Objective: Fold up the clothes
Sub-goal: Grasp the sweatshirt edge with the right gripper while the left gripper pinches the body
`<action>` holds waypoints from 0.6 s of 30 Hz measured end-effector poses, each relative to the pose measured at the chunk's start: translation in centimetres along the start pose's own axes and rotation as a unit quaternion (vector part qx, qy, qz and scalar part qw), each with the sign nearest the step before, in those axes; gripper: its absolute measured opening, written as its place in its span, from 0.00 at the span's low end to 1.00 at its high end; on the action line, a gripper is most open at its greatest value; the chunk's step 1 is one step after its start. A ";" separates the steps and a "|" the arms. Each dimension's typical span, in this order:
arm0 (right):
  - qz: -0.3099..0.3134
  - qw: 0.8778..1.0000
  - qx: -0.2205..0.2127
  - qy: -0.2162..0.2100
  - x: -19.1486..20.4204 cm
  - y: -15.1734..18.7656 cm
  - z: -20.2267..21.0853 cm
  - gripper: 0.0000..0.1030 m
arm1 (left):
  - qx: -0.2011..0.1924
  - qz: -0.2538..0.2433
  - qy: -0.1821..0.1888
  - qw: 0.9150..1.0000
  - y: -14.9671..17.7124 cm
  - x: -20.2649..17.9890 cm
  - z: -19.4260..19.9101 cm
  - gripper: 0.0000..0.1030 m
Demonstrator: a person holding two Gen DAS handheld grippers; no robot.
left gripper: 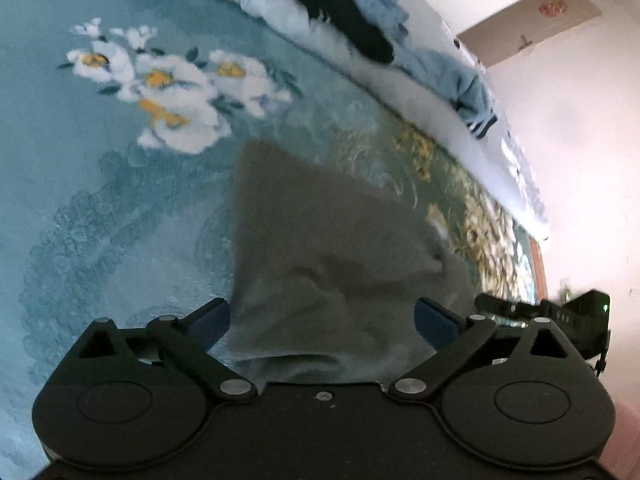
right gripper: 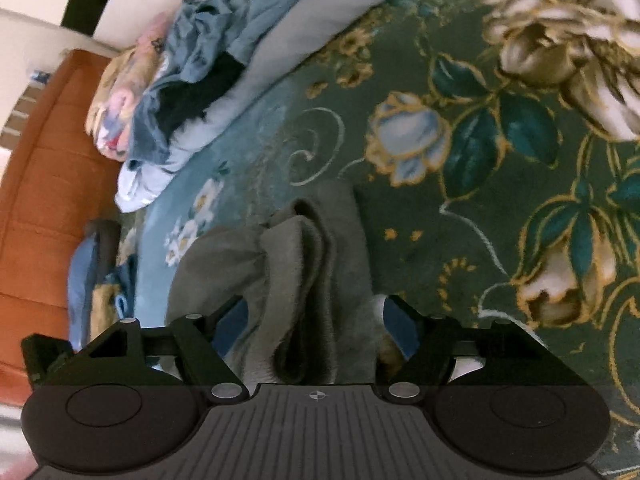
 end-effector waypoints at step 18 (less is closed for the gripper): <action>0.010 0.995 0.010 -0.100 -2.1 -0.5 -2.4 0.82 | 0.078 0.085 0.092 0.989 -2.4 3.6 -3.7 0.98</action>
Point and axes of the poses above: each gripper's, at about its wrist camera, not at the fingertips, and z roughly against the way its jaws point, x to its left, y to its underside, the point moved 6 cm from there along -z, roughly the way its jaws point, and after that the axes turned 15 degrees about z, right-handed, at the moved point
